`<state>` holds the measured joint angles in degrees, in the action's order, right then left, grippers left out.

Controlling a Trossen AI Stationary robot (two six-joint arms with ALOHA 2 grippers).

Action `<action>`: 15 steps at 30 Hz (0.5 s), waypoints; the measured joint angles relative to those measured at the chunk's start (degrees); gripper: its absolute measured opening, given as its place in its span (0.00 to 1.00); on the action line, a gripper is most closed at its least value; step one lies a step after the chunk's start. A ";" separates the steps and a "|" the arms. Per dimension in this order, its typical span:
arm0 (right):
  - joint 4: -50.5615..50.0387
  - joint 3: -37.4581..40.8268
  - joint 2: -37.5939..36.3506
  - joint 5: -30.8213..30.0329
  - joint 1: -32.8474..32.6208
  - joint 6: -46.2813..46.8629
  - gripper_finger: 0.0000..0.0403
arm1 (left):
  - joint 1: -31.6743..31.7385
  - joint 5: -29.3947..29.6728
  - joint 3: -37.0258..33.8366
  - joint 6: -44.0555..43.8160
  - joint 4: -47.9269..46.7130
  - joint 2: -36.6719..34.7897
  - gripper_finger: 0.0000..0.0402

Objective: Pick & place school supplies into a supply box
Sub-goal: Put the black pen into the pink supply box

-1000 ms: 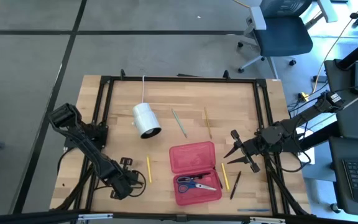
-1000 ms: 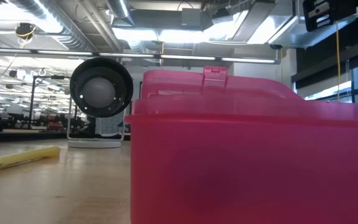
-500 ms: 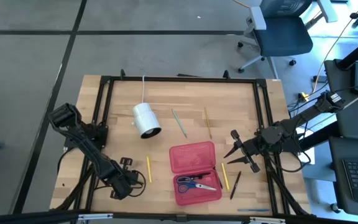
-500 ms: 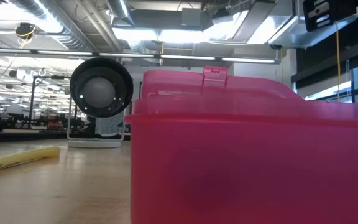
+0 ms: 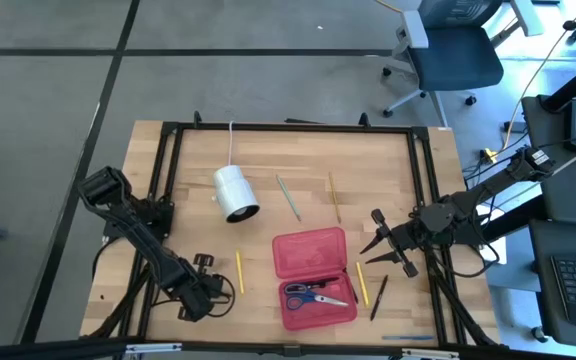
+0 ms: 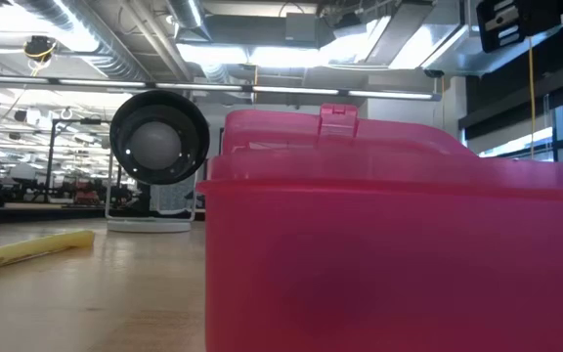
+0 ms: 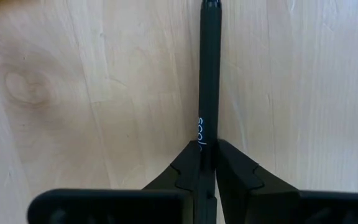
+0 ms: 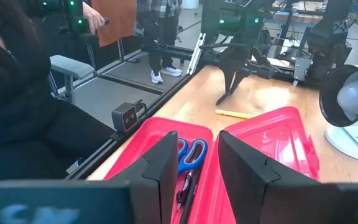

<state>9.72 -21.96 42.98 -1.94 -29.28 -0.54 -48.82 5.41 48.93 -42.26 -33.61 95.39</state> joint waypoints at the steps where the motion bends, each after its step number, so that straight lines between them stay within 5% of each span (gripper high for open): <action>1: 0.00 0.00 0.00 0.01 0.00 0.00 0.30 | -0.02 0.29 0.00 0.00 -0.04 0.00 0.07; 15: -1.07 0.00 0.02 -0.05 0.00 -1.68 0.30 | -0.06 1.43 0.04 0.00 -0.41 -0.04 0.07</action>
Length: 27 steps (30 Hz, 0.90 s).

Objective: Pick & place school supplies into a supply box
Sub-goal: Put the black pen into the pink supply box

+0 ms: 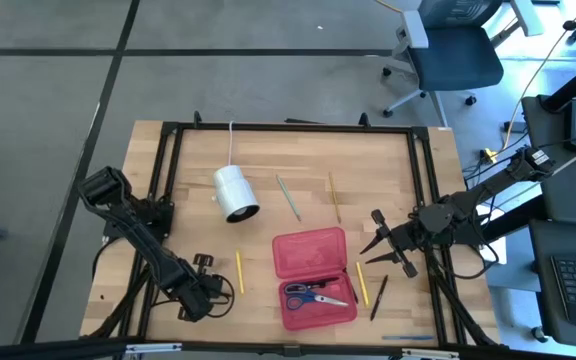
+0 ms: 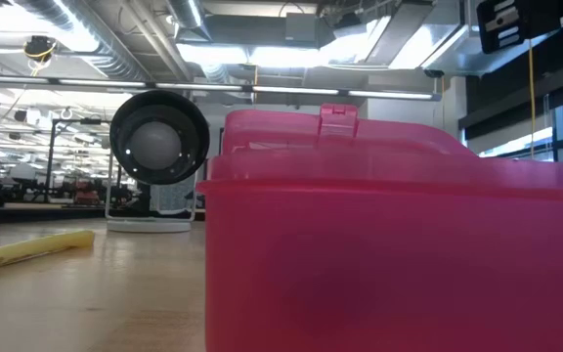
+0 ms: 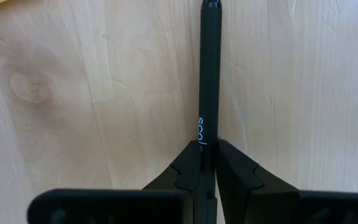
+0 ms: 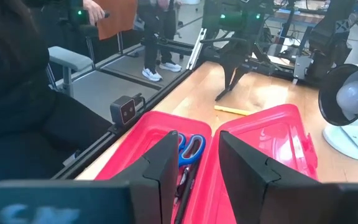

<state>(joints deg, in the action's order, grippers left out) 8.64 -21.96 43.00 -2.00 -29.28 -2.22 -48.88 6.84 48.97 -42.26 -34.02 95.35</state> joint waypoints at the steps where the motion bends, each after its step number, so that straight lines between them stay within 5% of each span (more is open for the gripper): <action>1: 0.00 0.00 0.00 0.02 0.00 0.02 0.30 | 0.00 0.05 0.00 0.00 -0.02 0.00 0.07; 27: -0.07 0.00 0.00 0.02 0.00 0.27 0.30 | 1.64 1.79 5.08 3.11 -0.69 0.28 0.06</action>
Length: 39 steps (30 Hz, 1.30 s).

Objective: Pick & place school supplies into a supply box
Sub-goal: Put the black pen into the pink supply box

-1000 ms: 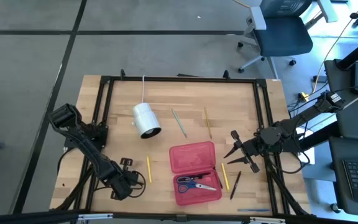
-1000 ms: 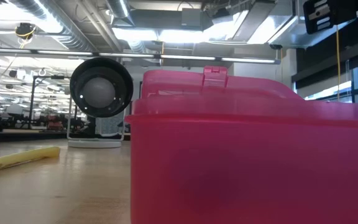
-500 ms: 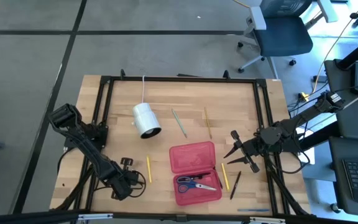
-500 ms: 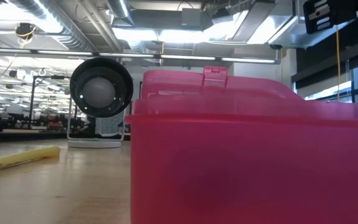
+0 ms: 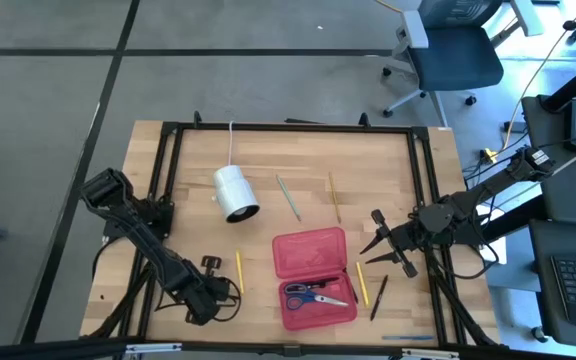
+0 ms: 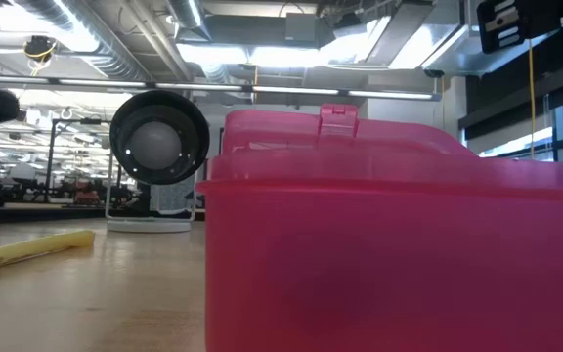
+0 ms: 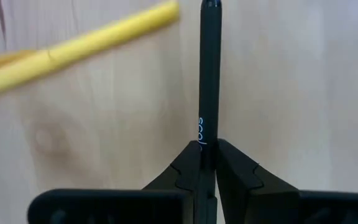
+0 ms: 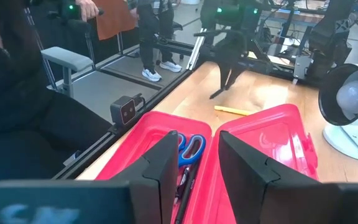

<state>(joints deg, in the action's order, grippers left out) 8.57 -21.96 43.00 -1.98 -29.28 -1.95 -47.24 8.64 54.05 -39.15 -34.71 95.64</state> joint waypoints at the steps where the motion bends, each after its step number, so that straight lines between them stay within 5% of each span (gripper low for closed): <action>1: -0.17 0.00 0.00 0.00 0.02 0.17 0.30 | 0.34 -0.25 0.64 -0.05 0.10 0.00 0.06; 14: -0.31 0.00 0.00 0.01 0.00 -2.39 0.30 | 6.38 1.76 14.06 2.44 0.77 -0.15 0.06; 21: -0.30 0.00 0.00 0.02 0.01 -3.06 0.30 | 13.16 7.21 17.12 2.46 12.33 -0.22 0.06; 30: -0.30 0.00 -0.01 0.02 0.02 -1.04 0.30 | 21.56 -0.39 17.17 4.88 31.67 5.78 0.07; 39: -0.87 0.00 -0.01 0.04 0.02 1.87 0.30 | 24.18 -6.88 17.10 -3.05 36.05 15.56 0.07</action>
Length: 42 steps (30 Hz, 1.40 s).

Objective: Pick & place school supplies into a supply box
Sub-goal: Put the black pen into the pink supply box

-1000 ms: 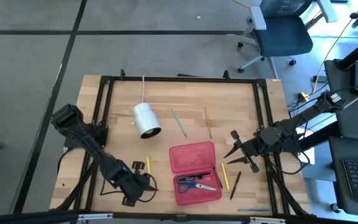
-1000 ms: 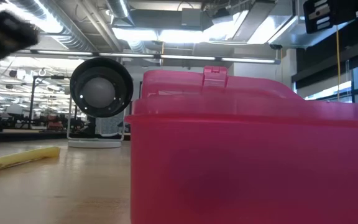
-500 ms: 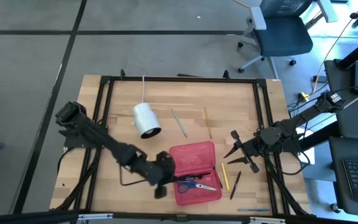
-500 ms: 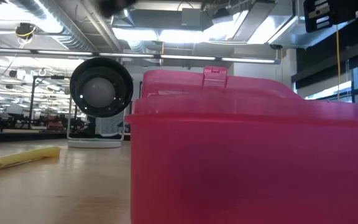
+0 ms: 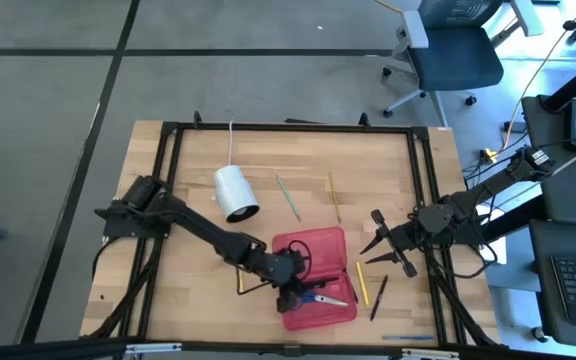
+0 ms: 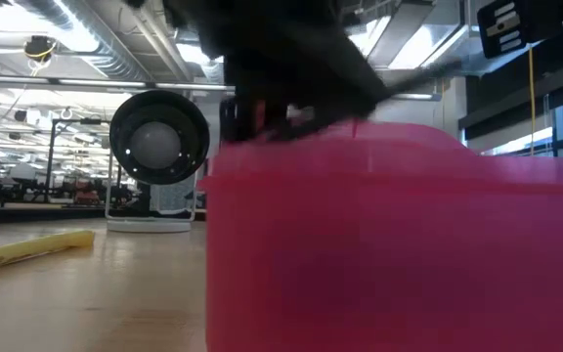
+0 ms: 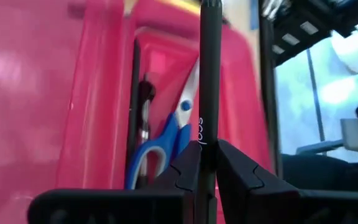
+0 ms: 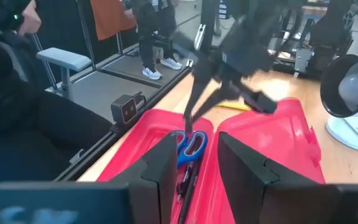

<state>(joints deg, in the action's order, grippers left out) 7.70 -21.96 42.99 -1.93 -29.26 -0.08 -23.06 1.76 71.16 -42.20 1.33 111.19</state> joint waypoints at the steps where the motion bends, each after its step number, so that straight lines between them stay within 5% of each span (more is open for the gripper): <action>1: 0.00 0.00 0.01 0.00 0.00 0.02 0.30 | 0.03 -0.19 0.00 -0.59 0.89 0.87 0.07; 42: -0.31 0.00 0.01 0.02 0.00 2.82 0.30 | -2.43 -1.11 0.04 2.95 8.80 3.72 0.07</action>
<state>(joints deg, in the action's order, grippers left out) 7.40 -21.96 43.00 -1.91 -29.26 2.74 -25.50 0.64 71.20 -39.24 10.13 114.91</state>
